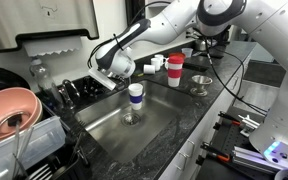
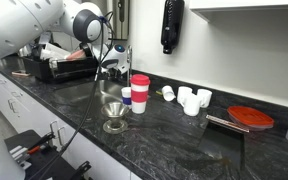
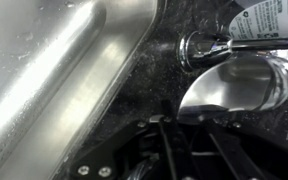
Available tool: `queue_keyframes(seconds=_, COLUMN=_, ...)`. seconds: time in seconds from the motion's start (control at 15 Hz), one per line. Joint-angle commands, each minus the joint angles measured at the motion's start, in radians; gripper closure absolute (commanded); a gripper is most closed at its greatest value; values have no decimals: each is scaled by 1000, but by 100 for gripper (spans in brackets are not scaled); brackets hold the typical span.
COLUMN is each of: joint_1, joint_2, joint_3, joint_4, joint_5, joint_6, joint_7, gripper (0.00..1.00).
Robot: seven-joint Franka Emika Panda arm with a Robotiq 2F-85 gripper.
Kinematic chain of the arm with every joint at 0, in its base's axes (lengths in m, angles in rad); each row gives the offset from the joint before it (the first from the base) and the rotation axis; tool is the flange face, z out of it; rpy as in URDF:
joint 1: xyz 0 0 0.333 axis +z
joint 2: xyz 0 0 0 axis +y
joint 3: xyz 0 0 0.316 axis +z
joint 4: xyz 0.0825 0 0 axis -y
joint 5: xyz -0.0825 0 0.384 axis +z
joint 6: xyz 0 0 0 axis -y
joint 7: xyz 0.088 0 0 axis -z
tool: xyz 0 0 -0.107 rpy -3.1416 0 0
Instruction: Open the tap with the left tap handle
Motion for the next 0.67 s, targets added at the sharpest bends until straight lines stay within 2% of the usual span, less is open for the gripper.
queue_keyframes(seconds=0.0, joint_1=-38, joint_2=-73, joint_3=23, joint_4=-94, joint_5=76, joint_6=-56, joint_7=-96, gripper=96)
queue_keyframes(seconds=0.47, joint_1=-50, joint_2=-98, joint_3=12, joint_4=-119, joint_5=127, joint_6=-93, joint_7=-175, gripper=96)
queue_keyframes(seconds=0.53, joint_1=-43, joint_2=-100, joint_3=1, joint_4=-117, joint_5=130, joint_6=-94, joint_7=-170, gripper=60)
queue_keyframes(seconds=0.6, joint_1=-37, joint_2=-101, joint_3=-7, joint_4=-114, joint_5=132, joint_6=-95, joint_7=-170, gripper=60)
